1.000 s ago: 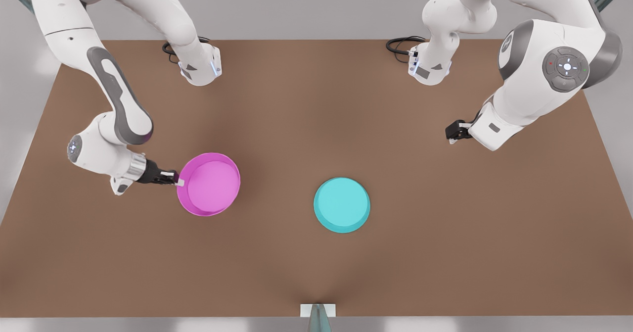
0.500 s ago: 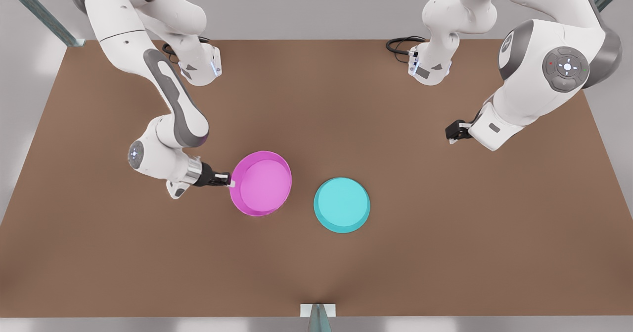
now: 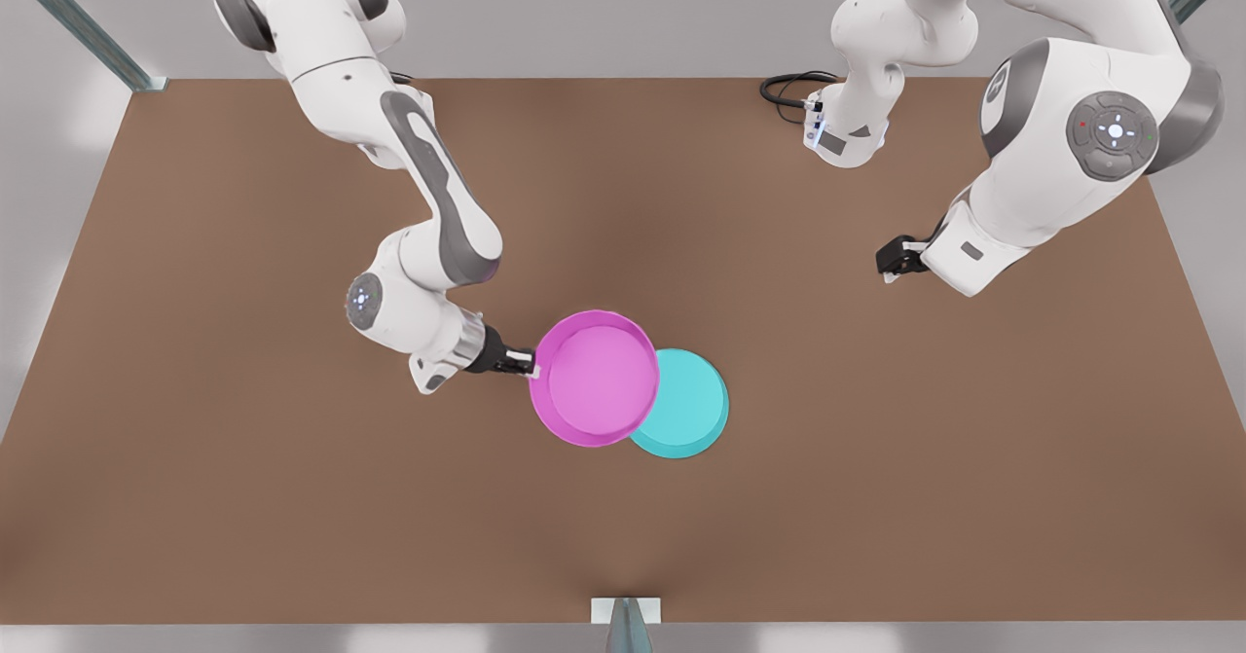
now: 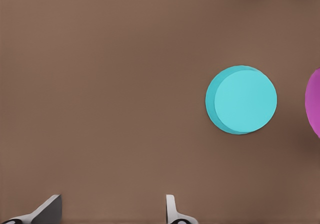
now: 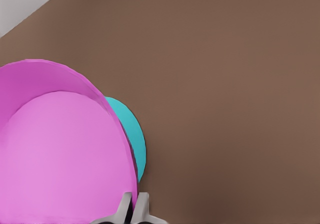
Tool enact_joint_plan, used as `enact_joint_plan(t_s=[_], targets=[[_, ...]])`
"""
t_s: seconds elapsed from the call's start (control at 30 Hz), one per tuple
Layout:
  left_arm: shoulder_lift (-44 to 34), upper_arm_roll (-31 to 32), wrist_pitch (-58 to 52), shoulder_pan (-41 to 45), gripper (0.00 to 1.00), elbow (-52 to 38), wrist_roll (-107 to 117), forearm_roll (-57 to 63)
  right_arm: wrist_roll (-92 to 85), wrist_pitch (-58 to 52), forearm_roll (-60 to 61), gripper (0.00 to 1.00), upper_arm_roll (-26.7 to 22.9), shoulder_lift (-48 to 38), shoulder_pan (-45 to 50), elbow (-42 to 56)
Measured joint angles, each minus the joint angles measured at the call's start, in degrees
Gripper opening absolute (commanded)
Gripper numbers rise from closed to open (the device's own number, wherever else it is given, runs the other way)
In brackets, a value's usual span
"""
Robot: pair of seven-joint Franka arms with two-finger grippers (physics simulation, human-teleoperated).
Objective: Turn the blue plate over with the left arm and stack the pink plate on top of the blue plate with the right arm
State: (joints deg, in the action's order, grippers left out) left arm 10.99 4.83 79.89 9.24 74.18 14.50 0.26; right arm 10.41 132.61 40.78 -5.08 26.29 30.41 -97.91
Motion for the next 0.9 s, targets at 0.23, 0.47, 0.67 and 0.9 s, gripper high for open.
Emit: enact_joint_plan(t_s=[0.23,0.47,0.67,0.9], targets=[[0.09,0.00,0.09,-0.03,1.00,-0.17,0.07,0.00,4.27,-0.79,5.60,0.21,-11.50,6.96,14.12,7.64],[0.09,0.00,0.09,-0.01,1.00,-0.17,0.09,0.00,6.95,-0.36,8.02,0.21,-15.20,12.14,20.21,12.00],[0.09,0.00,0.09,-0.07,1.00,-0.17,0.05,0.00,7.77,-0.45,7.42,1.00,-15.55,15.47,20.05,15.83],[0.16,0.00,0.12,0.05,1.00,-0.17,0.09,0.00,8.65,-0.64,6.87,1.00,-17.06,8.93,21.31,7.05]])
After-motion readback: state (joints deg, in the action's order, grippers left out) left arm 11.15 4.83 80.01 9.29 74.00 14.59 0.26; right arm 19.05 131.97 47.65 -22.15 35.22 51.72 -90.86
